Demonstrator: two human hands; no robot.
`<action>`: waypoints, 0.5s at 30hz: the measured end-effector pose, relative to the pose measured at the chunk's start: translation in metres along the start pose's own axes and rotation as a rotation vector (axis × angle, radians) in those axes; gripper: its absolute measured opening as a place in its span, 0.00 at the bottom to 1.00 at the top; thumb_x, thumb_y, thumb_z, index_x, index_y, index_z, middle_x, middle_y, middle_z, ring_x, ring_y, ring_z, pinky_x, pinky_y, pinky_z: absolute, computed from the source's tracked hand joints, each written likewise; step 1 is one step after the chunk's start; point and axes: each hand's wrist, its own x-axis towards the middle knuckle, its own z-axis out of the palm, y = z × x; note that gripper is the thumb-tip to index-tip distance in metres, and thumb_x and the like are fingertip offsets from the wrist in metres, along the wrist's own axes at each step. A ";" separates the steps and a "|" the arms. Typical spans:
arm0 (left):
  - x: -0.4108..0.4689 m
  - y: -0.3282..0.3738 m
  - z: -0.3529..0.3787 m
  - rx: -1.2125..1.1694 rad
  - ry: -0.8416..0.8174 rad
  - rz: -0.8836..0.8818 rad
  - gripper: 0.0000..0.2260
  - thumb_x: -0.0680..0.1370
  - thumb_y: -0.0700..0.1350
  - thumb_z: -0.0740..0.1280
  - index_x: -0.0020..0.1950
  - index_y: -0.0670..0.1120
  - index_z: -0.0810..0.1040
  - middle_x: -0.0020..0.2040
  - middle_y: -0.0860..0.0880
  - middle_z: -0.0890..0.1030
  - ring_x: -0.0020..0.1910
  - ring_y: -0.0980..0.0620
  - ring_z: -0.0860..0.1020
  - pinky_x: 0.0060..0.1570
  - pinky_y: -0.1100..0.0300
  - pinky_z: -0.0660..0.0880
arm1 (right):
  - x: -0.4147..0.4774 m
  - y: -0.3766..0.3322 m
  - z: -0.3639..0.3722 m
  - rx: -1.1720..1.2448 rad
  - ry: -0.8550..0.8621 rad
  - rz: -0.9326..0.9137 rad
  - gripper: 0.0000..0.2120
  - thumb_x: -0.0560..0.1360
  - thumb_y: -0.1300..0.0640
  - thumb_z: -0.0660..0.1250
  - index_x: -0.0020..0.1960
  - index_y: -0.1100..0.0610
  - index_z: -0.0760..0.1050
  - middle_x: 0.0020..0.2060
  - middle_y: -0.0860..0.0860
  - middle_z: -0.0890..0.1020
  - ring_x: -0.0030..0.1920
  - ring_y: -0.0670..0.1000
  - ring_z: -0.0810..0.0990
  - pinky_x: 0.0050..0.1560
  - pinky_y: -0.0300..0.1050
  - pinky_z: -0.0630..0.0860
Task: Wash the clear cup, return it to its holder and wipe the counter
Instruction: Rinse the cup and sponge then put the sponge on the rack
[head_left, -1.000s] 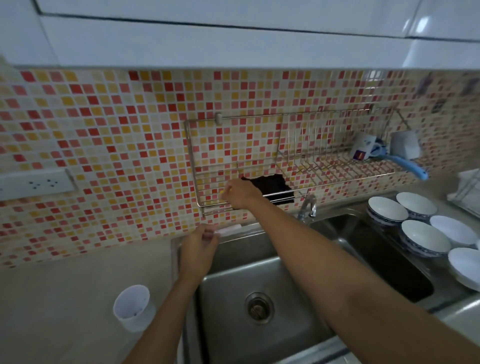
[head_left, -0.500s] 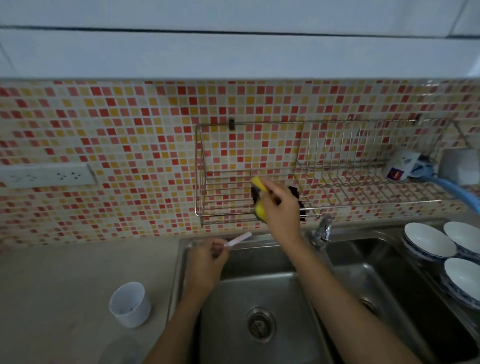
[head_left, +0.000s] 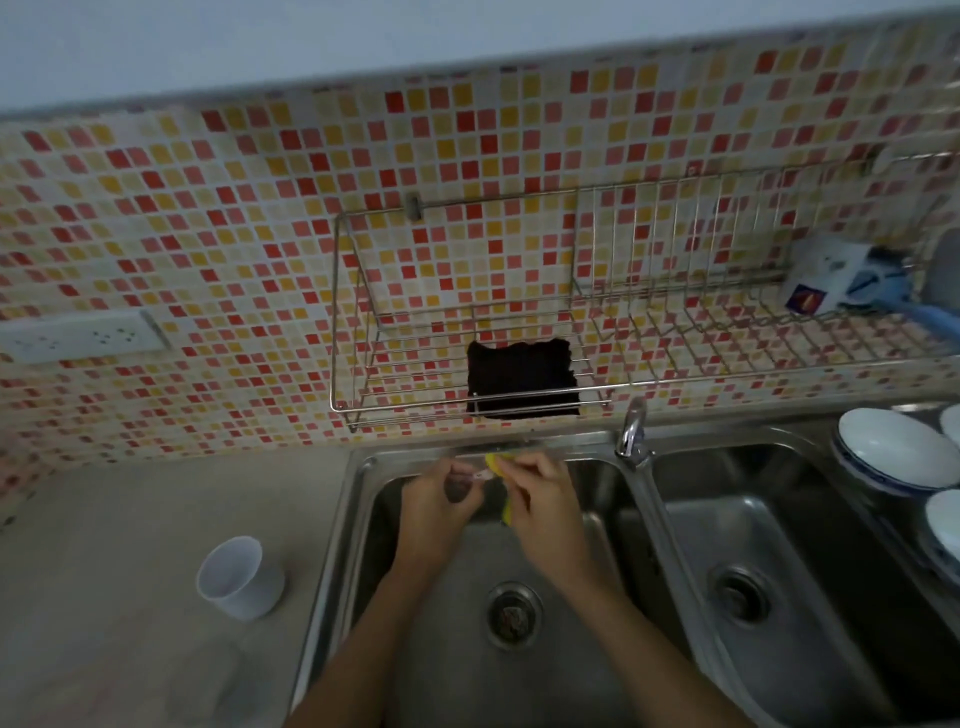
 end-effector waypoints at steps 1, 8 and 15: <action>-0.001 0.001 0.002 0.017 0.018 -0.006 0.04 0.73 0.40 0.72 0.45 0.47 0.80 0.39 0.57 0.81 0.39 0.65 0.78 0.41 0.74 0.73 | 0.004 0.010 -0.002 0.000 0.028 0.069 0.19 0.75 0.66 0.66 0.63 0.53 0.77 0.50 0.48 0.76 0.52 0.49 0.73 0.53 0.42 0.76; -0.002 -0.002 0.013 -0.029 0.016 -0.010 0.02 0.74 0.41 0.72 0.46 0.45 0.81 0.40 0.54 0.84 0.40 0.61 0.81 0.43 0.65 0.78 | -0.008 0.007 0.003 0.020 -0.052 -0.001 0.19 0.75 0.64 0.67 0.65 0.51 0.76 0.48 0.48 0.75 0.49 0.46 0.71 0.51 0.23 0.63; 0.002 0.001 0.011 -0.102 -0.030 -0.070 0.02 0.74 0.40 0.72 0.46 0.44 0.81 0.40 0.52 0.84 0.40 0.59 0.81 0.42 0.69 0.77 | -0.011 0.013 0.000 -0.015 -0.042 0.065 0.25 0.70 0.62 0.74 0.65 0.51 0.76 0.59 0.45 0.73 0.59 0.48 0.69 0.61 0.31 0.66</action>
